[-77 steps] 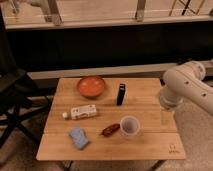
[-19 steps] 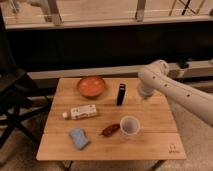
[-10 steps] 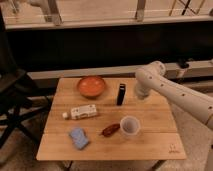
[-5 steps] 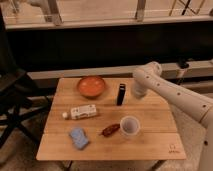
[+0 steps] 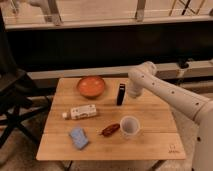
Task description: Knock the eraser over
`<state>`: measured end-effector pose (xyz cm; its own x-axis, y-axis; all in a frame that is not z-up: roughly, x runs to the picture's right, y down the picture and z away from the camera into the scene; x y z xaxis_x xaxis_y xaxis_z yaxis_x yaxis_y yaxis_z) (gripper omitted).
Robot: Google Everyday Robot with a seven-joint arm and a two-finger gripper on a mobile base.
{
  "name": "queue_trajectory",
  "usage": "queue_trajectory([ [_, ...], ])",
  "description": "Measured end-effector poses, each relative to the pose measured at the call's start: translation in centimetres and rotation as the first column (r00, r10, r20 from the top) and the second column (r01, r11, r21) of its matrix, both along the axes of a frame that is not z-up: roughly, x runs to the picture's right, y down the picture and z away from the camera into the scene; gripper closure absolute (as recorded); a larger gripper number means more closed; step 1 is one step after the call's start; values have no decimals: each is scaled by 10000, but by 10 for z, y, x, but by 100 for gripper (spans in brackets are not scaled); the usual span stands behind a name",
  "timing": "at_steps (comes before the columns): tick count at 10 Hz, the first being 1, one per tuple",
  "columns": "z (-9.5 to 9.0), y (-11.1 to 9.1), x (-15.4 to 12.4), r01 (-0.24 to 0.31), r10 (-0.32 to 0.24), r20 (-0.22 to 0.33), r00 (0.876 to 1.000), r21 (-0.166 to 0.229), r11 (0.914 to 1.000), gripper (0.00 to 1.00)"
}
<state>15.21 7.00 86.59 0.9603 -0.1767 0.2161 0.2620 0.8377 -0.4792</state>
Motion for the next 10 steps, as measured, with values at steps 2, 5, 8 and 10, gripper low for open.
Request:
queue_trajectory([
  [2, 3, -1, -6, 2, -2, 121, 9999, 4, 10000, 99],
  [5, 4, -2, -34, 252, -250, 429, 9988, -36, 9997, 99],
  [8, 6, -5, -56, 418, -413, 656, 9970, -65, 9991, 99],
  [10, 4, -2, -63, 537, -520, 815, 9953, -190, 9984, 99],
])
